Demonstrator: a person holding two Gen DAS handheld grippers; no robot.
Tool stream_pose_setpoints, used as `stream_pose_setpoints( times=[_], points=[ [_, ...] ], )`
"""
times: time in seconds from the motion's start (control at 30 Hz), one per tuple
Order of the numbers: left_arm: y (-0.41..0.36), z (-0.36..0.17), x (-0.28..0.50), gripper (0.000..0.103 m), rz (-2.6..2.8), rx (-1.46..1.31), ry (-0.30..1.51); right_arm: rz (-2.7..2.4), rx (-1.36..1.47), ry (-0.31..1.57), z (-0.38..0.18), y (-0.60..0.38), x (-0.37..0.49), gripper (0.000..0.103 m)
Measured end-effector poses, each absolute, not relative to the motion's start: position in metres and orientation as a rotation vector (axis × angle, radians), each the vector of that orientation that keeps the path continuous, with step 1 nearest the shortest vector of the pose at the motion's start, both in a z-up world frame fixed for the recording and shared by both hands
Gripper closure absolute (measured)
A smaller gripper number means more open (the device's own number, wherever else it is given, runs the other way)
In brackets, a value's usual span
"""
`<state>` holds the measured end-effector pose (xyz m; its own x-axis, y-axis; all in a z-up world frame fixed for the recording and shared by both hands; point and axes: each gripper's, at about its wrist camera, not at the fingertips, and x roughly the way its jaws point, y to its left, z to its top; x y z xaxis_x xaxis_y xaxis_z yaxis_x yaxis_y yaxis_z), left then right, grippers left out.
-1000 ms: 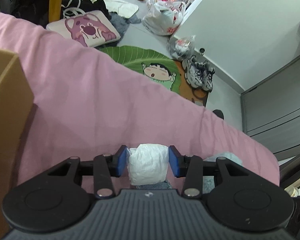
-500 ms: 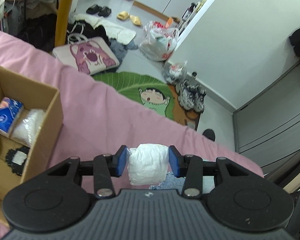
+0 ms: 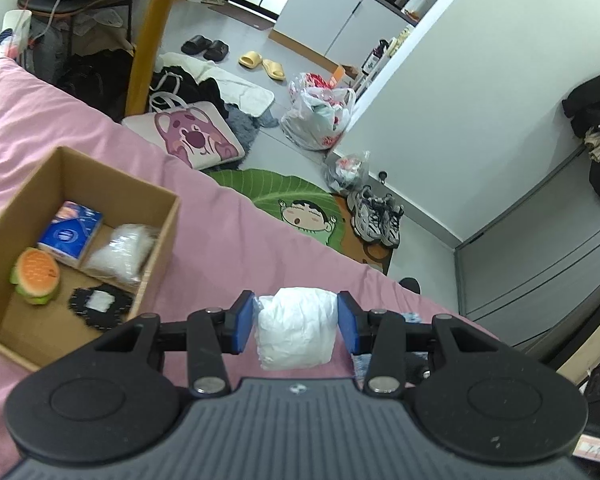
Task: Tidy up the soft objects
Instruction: 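Carry the white bundle into the box and release while the right tool carries the denim plush over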
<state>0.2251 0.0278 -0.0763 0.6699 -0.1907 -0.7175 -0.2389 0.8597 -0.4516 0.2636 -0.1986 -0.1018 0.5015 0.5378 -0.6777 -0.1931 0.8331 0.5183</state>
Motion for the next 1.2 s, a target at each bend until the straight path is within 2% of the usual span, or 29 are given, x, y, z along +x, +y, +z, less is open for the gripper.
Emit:
stream_pose_setpoints(
  times=[0.57,1.2],
  points=[
    [0.086,-0.043,0.172,0.060,0.094,-0.566,0.768,0.510,0.347,0.873,-0.058,-0.162,0.227,0.084],
    [0.165,-0.060,0.152,0.060,0.203,-0.657,0.737,0.541,0.252,0.861,-0.045,-0.115,0.212,0.084]
  ],
)
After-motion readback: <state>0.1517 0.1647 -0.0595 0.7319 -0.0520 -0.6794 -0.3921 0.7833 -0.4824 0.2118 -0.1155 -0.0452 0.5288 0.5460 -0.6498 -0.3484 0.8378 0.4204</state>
